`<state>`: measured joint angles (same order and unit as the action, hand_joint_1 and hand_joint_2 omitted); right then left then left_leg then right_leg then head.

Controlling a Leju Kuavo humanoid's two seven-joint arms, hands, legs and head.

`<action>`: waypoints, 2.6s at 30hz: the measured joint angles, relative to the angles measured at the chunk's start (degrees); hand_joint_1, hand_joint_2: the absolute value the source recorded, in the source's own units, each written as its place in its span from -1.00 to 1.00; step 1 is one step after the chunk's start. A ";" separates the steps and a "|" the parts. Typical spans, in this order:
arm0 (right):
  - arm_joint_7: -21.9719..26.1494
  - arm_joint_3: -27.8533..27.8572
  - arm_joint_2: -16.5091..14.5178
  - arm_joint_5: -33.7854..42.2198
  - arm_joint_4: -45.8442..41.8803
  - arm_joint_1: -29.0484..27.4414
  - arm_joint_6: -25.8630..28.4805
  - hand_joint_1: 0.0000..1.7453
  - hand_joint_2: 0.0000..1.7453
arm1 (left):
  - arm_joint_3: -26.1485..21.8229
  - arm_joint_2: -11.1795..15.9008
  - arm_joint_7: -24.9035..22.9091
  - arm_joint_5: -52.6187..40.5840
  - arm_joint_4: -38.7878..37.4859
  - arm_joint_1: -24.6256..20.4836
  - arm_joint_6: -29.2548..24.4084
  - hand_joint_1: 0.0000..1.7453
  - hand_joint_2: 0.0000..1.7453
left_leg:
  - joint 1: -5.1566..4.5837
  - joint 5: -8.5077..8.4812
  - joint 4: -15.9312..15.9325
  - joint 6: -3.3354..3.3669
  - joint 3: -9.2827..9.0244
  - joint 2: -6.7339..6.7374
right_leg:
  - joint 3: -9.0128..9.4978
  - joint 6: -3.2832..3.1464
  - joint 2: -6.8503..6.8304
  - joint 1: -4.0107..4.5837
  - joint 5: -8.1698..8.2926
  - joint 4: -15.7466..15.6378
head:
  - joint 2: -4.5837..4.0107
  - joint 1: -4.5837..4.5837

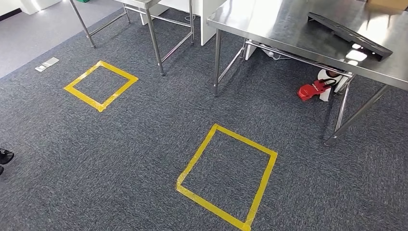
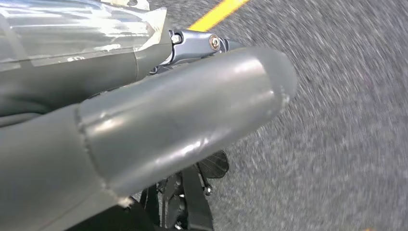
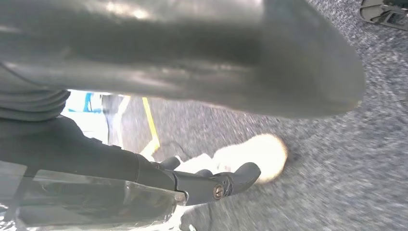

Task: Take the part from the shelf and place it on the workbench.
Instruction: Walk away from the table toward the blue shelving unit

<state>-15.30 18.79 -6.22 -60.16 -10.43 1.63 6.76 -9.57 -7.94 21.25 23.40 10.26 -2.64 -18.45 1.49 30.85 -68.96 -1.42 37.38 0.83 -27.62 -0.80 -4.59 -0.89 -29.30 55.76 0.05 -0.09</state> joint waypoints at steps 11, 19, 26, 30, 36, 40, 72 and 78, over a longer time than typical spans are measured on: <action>0.90 -1.34 -0.26 -0.63 -0.01 0.28 -0.20 -1.00 -1.00 | -0.05 -0.03 -2.04 -2.00 0.01 -0.34 2.86 -1.00 -1.00 | -0.68 -5.01 11.94 4.29 -4.57 -1.19 | -5.05 1.73 3.46 0.27 -6.72 12.39 | 0.01 -1.10; 0.43 -1.32 -0.41 0.50 0.02 -0.05 -0.63 -1.00 -1.00 | 3.28 2.23 -7.60 -5.93 -0.02 -0.03 4.49 -1.00 -1.00 | -1.07 -6.37 11.74 2.85 -3.56 -7.33 | 0.43 2.54 8.53 0.20 -1.02 0.37 | -0.01 -1.19; -0.04 -1.40 -0.79 -1.59 0.03 -0.25 0.45 -1.00 -1.00 | 5.50 3.19 -9.57 -8.60 -0.11 0.19 2.86 -1.00 -1.00 | -0.84 0.30 0.58 1.20 2.01 -2.06 | -0.17 -0.20 3.52 0.11 0.18 0.05 | -0.01 -0.80; 0.23 -2.29 -0.75 -4.59 0.04 -0.33 -0.90 -1.00 -1.00 | 5.97 3.34 -14.76 -7.12 -0.12 0.31 -0.12 -1.00 -1.00 | -0.23 0.83 -2.51 0.54 2.02 -0.49 | -0.39 -0.24 0.08 0.28 0.12 0.11 | -0.01 -0.74; 2.03 -4.61 -0.48 -8.59 0.04 0.43 0.04 -1.00 -1.00 | 6.93 3.21 -20.29 -8.92 -0.11 0.24 0.17 -1.00 -1.00 | -0.83 -3.53 10.85 1.72 -5.14 1.87 | 0.09 1.54 -3.58 1.12 -0.56 0.51 | -0.01 -1.01; 1.91 -6.50 -0.42 -10.14 0.05 0.66 -0.02 -1.00 -1.00 | 7.85 3.09 -17.25 -9.96 -0.11 0.39 2.07 -1.00 -1.00 | -0.75 -4.54 11.68 3.65 -4.94 -0.61 | -2.49 1.93 1.43 0.48 -4.21 6.62 | -0.01 -1.37; 3.01 -8.21 -0.40 -9.27 0.12 0.10 -0.07 -1.00 -1.00 | 13.06 2.76 -21.25 -14.42 -0.14 0.02 3.08 -1.00 -1.00 | -0.54 -5.09 11.48 3.86 -4.09 -1.19 | -4.33 2.09 3.30 0.05 -6.96 11.79 | -0.01 -1.79; 3.87 -8.19 -0.36 -9.26 0.14 -0.12 0.21 -1.00 -1.00 | 13.03 2.62 -20.91 -13.78 -0.14 0.09 3.04 -1.00 -1.00 | -1.09 -5.30 11.36 3.73 -4.14 -6.85 | -2.90 3.27 7.18 0.30 -2.02 5.66 | -0.01 -1.82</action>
<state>-11.43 10.60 -6.58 -69.41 -10.29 1.51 6.97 3.46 -5.32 0.34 9.62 10.12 -2.54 -15.40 0.40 25.55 -57.60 2.31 33.24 -6.03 -30.53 2.47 2.59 -0.59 -31.32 61.42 0.05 -1.92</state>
